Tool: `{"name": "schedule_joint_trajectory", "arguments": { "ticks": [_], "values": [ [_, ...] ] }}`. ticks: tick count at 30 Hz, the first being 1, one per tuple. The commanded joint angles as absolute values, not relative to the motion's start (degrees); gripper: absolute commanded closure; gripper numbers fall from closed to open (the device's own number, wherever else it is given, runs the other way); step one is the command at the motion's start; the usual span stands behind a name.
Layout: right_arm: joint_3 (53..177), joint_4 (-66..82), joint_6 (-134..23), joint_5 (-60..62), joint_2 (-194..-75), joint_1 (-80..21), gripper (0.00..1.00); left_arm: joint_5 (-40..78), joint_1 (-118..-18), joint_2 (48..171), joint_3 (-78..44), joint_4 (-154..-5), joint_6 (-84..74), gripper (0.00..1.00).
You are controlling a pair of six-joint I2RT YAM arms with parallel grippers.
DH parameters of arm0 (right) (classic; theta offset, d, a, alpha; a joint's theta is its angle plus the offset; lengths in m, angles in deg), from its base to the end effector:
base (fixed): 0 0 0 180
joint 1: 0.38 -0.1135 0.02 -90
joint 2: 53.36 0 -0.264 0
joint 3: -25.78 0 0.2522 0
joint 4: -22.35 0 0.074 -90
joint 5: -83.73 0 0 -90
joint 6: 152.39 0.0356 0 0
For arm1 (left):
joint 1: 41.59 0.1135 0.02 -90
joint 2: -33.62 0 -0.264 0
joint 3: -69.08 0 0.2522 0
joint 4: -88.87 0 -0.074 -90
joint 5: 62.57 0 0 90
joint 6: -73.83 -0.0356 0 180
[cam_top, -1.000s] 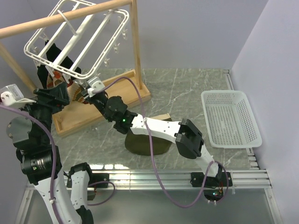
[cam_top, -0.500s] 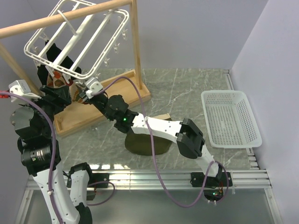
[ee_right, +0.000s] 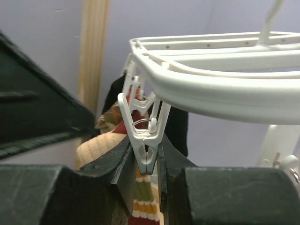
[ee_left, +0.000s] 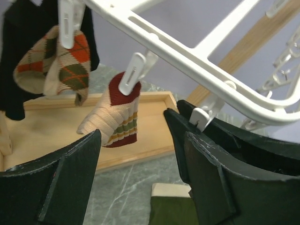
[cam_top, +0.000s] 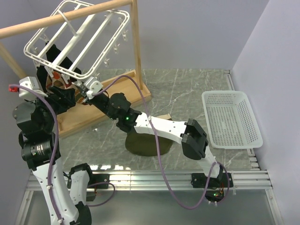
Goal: Clip the underwear to the hanger
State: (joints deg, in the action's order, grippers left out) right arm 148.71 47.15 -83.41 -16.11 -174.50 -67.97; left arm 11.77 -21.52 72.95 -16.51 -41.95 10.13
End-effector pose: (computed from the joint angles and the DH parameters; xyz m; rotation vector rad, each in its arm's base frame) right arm 0.1986 0.4656 0.3962 -0.6734 0.9143 0.6308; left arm 0.0956 0.0247 0.4575 -0.4417 1.5674 -0.3051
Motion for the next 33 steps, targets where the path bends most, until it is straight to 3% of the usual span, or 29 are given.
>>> {"name": "schedule_joint_trajectory", "arguments": {
  "ticks": [1, 11, 21, 26, 28, 31, 32, 33],
  "values": [
    [149.2, 44.6, -80.4, -10.9, -169.2, -67.1, 1.0, 5.1, -21.3, 73.5, -18.9, -43.5, 4.1, 0.23],
    [156.0, 27.7, -69.2, 3.6, -169.3, -63.1, 1.0, -8.1, -21.3, 74.0, -20.2, -47.5, -4.0, 0.26],
    [157.9, 23.2, -62.7, 9.9, -169.1, -60.1, 1.0, -16.0, -20.3, 80.3, -25.6, -48.3, -4.3, 0.3],
    [158.5, 22.1, -59.9, 12.9, -169.5, -59.0, 1.0, -25.8, -12.9, 82.1, -26.7, -53.1, 1.5, 0.35],
    [158.6, 22.0, -58.6, 13.2, -169.5, -58.3, 1.0, -36.0, -6.5, 83.3, -25.2, -56.3, 7.3, 0.38],
    [158.8, 21.9, -56.5, 14.0, -169.7, -57.5, 1.0, -52.4, 5.7, 83.5, -16.3, -76.8, 27.9, 0.39],
    [158.9, 21.9, -56.2, 14.3, -169.9, -57.3, 1.0, -53.9, 8.1, 83.2, -13.5, -94.2, 35.5, 0.37],
    [159.0, 21.8, -55.9, 14.7, -169.9, -57.2, 1.0, -55.0, 10.5, 82.8, -11.6, -100.6, 44.4, 0.36]
  ]
}}
